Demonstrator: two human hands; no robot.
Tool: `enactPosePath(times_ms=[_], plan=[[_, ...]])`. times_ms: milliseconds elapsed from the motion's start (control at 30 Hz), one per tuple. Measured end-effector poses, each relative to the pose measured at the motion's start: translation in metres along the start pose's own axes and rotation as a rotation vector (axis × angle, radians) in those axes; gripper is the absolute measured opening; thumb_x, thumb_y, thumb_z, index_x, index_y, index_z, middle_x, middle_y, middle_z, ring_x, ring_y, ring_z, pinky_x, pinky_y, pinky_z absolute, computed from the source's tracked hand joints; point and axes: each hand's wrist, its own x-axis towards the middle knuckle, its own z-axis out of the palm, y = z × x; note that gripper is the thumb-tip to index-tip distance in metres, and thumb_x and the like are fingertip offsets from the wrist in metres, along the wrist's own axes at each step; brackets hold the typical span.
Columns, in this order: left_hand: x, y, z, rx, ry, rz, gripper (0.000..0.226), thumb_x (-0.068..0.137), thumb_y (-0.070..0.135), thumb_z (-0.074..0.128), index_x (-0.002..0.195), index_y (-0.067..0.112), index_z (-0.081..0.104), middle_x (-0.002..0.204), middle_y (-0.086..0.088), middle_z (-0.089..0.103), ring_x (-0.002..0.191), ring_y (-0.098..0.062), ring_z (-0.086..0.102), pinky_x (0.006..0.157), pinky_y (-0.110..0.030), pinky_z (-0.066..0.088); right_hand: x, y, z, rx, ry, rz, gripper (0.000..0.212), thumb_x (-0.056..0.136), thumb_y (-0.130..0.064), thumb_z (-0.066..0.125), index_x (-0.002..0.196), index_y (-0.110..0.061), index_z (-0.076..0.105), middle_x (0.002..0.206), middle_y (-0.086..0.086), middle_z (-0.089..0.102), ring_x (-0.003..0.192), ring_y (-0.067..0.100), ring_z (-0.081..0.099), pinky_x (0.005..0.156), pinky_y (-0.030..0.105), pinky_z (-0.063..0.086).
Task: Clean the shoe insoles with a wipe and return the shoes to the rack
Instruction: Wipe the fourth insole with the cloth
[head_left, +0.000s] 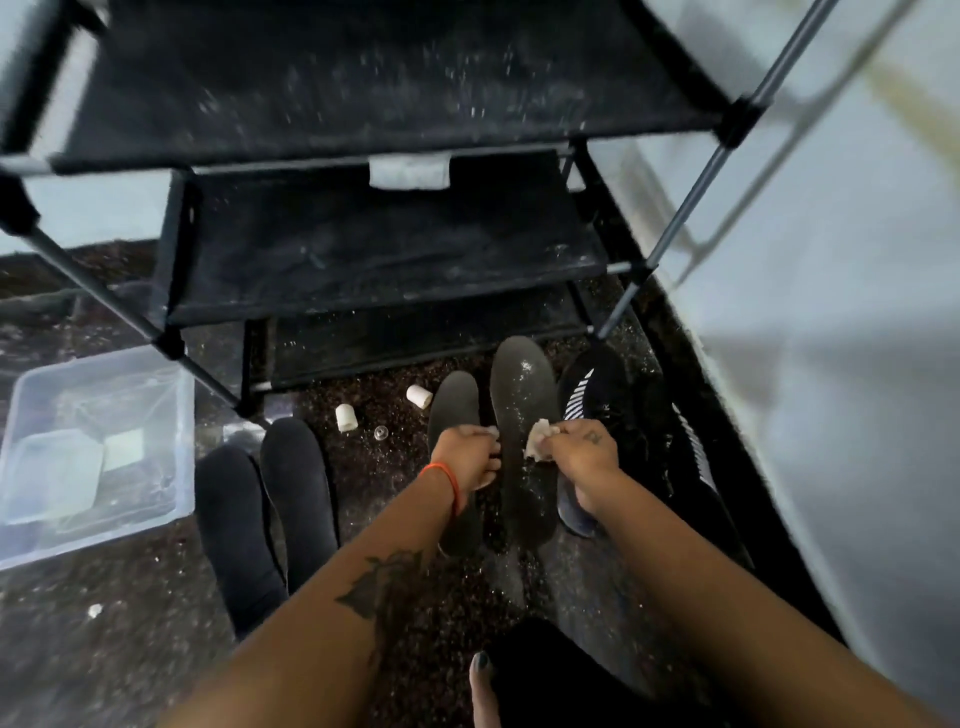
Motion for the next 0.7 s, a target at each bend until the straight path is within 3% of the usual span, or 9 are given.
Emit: enactPosePath(times_ms=[100, 167, 267, 367, 467, 567, 700], plan=[[-0.042, 0.039, -0.004, -0.038, -0.025, 0.081, 0.024, 0.100, 0.015, 0.045, 0.077, 0.015, 0.051, 0.065, 0.002, 0.046, 0.052, -0.006, 0.040, 0.039, -0.011, 0.031, -0.030, -0.034, -0.036, 0.123, -0.107, -0.009, 0.013, 0.076, -0.003, 0.071, 0.074, -0.013, 0.063, 0.082, 0.010, 0.062, 0.074, 0.021, 0.061, 0.057, 0.027, 0.049], [-0.078, 0.064, -0.006, -0.046, -0.030, 0.126, 0.025, 0.100, 0.022, 0.045, 0.078, 0.014, 0.053, 0.068, 0.002, 0.050, 0.054, -0.006, 0.044, 0.041, -0.011, 0.036, -0.059, -0.062, -0.065, 0.145, -0.187, -0.040, 0.013, 0.081, 0.003, 0.064, 0.081, -0.010, 0.061, 0.074, 0.007, 0.059, 0.061, 0.014, 0.055, 0.049, 0.022, 0.047], [-0.130, 0.088, -0.003, -0.102, -0.051, 0.202, 0.032, 0.100, 0.036, 0.043, 0.082, 0.014, 0.057, 0.075, 0.000, 0.057, 0.064, -0.009, 0.053, 0.056, -0.018, 0.044, -0.104, -0.097, -0.102, 0.145, -0.252, -0.083, 0.018, 0.086, 0.004, 0.056, 0.074, -0.008, 0.059, 0.065, 0.006, 0.053, 0.053, 0.012, 0.045, 0.056, 0.026, 0.046], [-0.180, 0.097, 0.002, -0.241, -0.125, 0.236, 0.041, 0.100, 0.045, 0.035, 0.096, 0.012, 0.058, 0.089, -0.003, 0.063, 0.078, -0.015, 0.059, 0.071, -0.027, 0.048, -0.145, -0.116, -0.129, 0.186, -0.273, -0.050, 0.016, 0.087, 0.002, 0.052, 0.075, -0.007, 0.058, 0.071, 0.007, 0.057, 0.059, 0.014, 0.050, 0.059, 0.028, 0.047], [-0.221, 0.095, 0.006, -0.413, -0.257, 0.218, 0.060, 0.097, 0.058, 0.022, 0.111, 0.012, 0.058, 0.095, -0.008, 0.065, 0.081, -0.021, 0.061, 0.071, -0.036, 0.052, -0.184, -0.117, -0.141, 0.237, -0.296, -0.022, 0.014, 0.086, 0.001, 0.051, 0.079, -0.007, 0.059, 0.074, 0.006, 0.058, 0.061, 0.014, 0.051, 0.055, 0.026, 0.049], [-0.243, 0.086, 0.005, -0.522, -0.364, 0.204, 0.075, 0.094, 0.065, 0.012, 0.110, 0.011, 0.061, 0.095, -0.011, 0.071, 0.084, -0.023, 0.067, 0.070, -0.036, 0.051, -0.219, -0.101, -0.137, 0.283, -0.336, 0.000, 0.014, 0.086, -0.001, 0.051, 0.081, -0.008, 0.062, 0.075, 0.005, 0.059, 0.061, 0.013, 0.051, 0.057, 0.026, 0.049], [-0.245, 0.073, 0.002, -0.685, -0.477, 0.117, 0.085, 0.088, 0.073, 0.017, 0.130, 0.007, 0.051, 0.121, -0.023, 0.062, 0.089, -0.032, 0.070, 0.074, -0.044, 0.055, -0.245, -0.087, -0.126, 0.248, -0.336, -0.017, 0.013, 0.086, -0.002, 0.053, 0.091, -0.008, 0.064, 0.073, 0.003, 0.060, 0.059, 0.012, 0.052, 0.050, 0.024, 0.049]])
